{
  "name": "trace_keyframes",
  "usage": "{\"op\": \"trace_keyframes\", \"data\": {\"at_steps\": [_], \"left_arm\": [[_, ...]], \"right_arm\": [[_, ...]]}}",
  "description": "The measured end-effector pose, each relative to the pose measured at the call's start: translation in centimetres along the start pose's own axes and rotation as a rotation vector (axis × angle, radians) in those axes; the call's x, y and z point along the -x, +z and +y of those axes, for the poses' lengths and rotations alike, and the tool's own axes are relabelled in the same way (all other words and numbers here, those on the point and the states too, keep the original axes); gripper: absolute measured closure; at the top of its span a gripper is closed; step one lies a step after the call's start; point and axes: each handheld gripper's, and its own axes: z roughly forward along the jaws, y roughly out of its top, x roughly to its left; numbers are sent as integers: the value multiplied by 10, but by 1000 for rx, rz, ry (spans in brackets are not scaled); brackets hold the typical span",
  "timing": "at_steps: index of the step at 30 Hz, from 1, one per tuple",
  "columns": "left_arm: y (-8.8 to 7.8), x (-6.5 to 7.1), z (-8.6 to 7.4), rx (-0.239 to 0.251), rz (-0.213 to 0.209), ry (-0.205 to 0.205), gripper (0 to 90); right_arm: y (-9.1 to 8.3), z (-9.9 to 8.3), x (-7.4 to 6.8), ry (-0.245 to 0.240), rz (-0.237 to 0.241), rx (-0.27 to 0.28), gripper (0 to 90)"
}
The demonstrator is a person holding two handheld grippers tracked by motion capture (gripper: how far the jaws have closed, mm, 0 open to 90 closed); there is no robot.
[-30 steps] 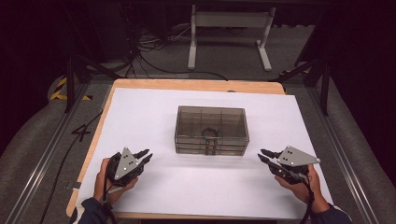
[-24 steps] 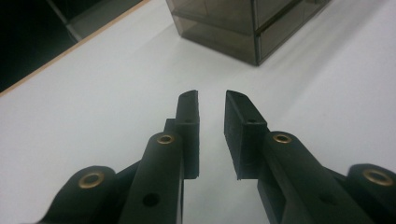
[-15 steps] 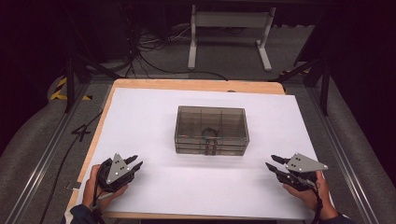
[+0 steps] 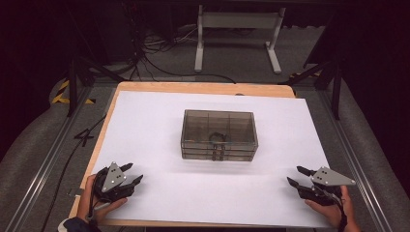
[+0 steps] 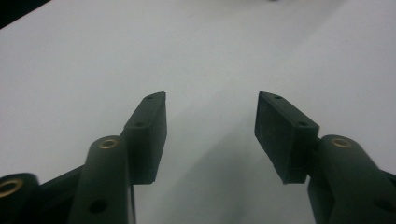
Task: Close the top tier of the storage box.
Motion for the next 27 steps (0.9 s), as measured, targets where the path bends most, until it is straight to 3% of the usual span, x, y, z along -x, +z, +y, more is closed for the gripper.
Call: {"op": "trace_keyframes", "data": {"at_steps": [2, 6, 9, 12, 16, 18, 23, 27], "left_arm": [[0, -1, -1, 0, 7, -6, 349], [-3, -4, -10, 20, 8, -55, 279], [-5, -6, -11, 45, 6, -73, 241], [-7, -9, -14, 64, -1, -106, 207], [-8, -11, -15, 81, -2, -131, 191], [-10, -13, -17, 104, -9, -162, 190], [-11, -17, -19, 127, -15, -201, 184], [-11, -17, -19, 126, -13, -202, 175]], "right_arm": [[-1, -5, 1, 6, -3, -5, 429], [-4, -19, 4, 50, -28, -30, 328], [-9, -22, 7, 94, -51, 2, 272], [-8, -24, 11, 139, -67, -26, 195], [-4, -24, 12, 148, -66, -63, 159], [-3, -24, 11, 145, -71, -74, 154], [-6, -25, 13, 163, -70, -35, 144], [-8, -26, 13, 170, -70, -18, 124]]}}
